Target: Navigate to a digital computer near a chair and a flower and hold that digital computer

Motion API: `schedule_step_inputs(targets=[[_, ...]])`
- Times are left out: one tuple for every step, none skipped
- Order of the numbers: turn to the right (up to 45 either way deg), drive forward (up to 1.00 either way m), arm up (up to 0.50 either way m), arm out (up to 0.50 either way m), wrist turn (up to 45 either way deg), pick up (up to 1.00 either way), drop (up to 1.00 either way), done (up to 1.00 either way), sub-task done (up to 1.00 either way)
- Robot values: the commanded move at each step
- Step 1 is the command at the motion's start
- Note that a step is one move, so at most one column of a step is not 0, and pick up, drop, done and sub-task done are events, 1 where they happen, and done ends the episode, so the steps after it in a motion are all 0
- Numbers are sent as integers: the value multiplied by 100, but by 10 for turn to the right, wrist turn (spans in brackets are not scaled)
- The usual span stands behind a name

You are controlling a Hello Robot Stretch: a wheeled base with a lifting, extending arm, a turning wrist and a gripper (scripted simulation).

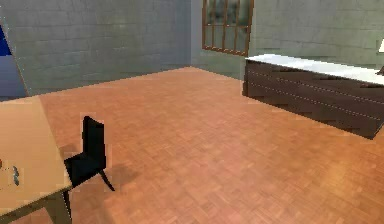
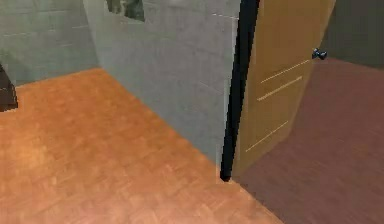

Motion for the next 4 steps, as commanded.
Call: schedule_step_inputs(targets=[[0, 55, 0, 0, 0, 0, 0, 0, 0], [450, 0, 0, 0, 0, 0, 0, 0, 0], [450, 0, 0, 0, 0, 0, 0, 0, 0], [450, 0, 0, 0, 0, 0, 0, 0, 0]])
